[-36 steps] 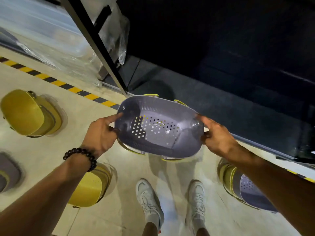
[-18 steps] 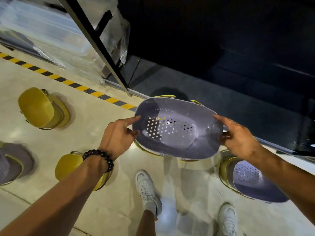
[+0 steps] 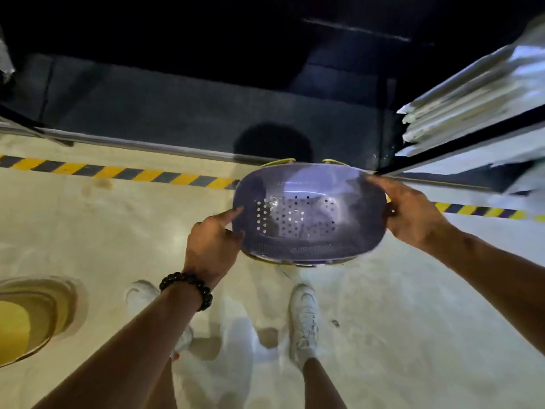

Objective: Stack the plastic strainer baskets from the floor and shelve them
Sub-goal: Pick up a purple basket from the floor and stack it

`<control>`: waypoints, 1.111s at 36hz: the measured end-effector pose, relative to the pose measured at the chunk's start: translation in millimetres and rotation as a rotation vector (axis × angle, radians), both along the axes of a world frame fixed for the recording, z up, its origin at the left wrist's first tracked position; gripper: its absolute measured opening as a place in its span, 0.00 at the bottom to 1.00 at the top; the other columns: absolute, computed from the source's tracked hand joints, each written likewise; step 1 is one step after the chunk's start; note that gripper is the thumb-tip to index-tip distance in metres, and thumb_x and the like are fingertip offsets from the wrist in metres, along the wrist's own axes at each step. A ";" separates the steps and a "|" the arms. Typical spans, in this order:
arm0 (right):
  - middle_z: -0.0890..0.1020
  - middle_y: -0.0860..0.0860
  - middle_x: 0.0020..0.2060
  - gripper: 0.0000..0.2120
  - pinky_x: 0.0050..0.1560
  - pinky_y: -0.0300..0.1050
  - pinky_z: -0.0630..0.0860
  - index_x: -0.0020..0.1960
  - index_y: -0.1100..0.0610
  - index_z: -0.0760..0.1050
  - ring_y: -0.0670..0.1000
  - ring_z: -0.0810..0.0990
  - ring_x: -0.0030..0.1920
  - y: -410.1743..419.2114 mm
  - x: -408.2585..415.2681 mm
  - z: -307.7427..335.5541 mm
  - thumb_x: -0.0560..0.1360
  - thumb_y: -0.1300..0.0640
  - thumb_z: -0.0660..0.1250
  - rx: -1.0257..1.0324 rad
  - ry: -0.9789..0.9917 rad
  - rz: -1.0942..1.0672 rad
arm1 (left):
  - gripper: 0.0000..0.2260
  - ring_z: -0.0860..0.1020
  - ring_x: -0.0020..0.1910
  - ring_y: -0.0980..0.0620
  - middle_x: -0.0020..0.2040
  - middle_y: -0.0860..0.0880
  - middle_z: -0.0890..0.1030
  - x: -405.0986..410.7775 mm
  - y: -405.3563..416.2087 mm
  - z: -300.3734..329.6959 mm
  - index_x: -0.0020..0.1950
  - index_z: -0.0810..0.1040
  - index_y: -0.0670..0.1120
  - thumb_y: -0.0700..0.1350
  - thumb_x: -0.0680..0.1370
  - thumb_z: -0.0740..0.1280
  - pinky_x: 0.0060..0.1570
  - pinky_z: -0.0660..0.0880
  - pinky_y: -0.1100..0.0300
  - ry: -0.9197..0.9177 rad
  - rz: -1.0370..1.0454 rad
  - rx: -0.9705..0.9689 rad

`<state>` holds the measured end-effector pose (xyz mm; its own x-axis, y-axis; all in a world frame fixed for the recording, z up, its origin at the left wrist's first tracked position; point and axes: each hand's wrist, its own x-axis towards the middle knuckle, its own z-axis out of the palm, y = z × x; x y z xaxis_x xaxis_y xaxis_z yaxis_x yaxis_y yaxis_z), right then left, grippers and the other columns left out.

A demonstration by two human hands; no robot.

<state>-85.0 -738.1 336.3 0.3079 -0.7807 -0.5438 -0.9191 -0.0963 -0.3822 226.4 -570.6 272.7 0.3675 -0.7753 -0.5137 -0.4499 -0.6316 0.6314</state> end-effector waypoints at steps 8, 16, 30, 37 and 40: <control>0.77 0.49 0.70 0.29 0.70 0.41 0.67 0.75 0.50 0.72 0.51 0.75 0.68 -7.4 -93.0 -59.7 0.74 0.60 0.66 0.008 -0.102 -0.070 | 0.19 0.84 0.47 0.41 0.40 0.44 0.87 -106.1 -18.1 -49.7 0.71 0.80 0.53 0.42 0.80 0.69 0.53 0.80 0.47 -0.065 -0.058 -0.004; 0.79 0.37 0.67 0.21 0.59 0.24 0.71 0.71 0.45 0.75 0.36 0.79 0.61 5.2 -127.0 -140.4 0.78 0.51 0.69 0.044 -0.165 0.022 | 0.21 0.80 0.36 0.49 0.30 0.51 0.82 -123.9 0.0 -98.3 0.72 0.79 0.54 0.44 0.79 0.68 0.47 0.82 0.48 -0.072 -0.053 0.142; 0.78 0.43 0.70 0.29 0.61 0.57 0.80 0.76 0.37 0.64 0.54 0.79 0.65 12.3 -122.2 -187.6 0.81 0.55 0.69 -0.086 -0.059 0.006 | 0.22 0.82 0.42 0.48 0.43 0.49 0.86 -135.0 10.3 -153.6 0.75 0.75 0.55 0.44 0.81 0.67 0.47 0.79 0.54 -0.044 -0.032 0.170; 0.74 0.54 0.71 0.22 0.64 0.48 0.76 0.76 0.51 0.68 0.59 0.75 0.68 15.5 -107.2 -167.4 0.83 0.60 0.64 0.060 -0.148 -0.058 | 0.23 0.81 0.64 0.48 0.69 0.51 0.80 -125.6 9.4 -142.4 0.78 0.71 0.52 0.45 0.83 0.66 0.63 0.77 0.52 -0.018 -0.194 0.138; 0.72 0.55 0.72 0.24 0.63 0.38 0.71 0.78 0.55 0.65 0.57 0.73 0.67 16.5 -85.8 -146.4 0.84 0.54 0.64 -0.022 -0.080 0.004 | 0.24 0.75 0.71 0.47 0.76 0.50 0.74 -115.3 0.2 -123.6 0.80 0.66 0.51 0.50 0.84 0.63 0.68 0.73 0.51 -0.086 -0.280 0.074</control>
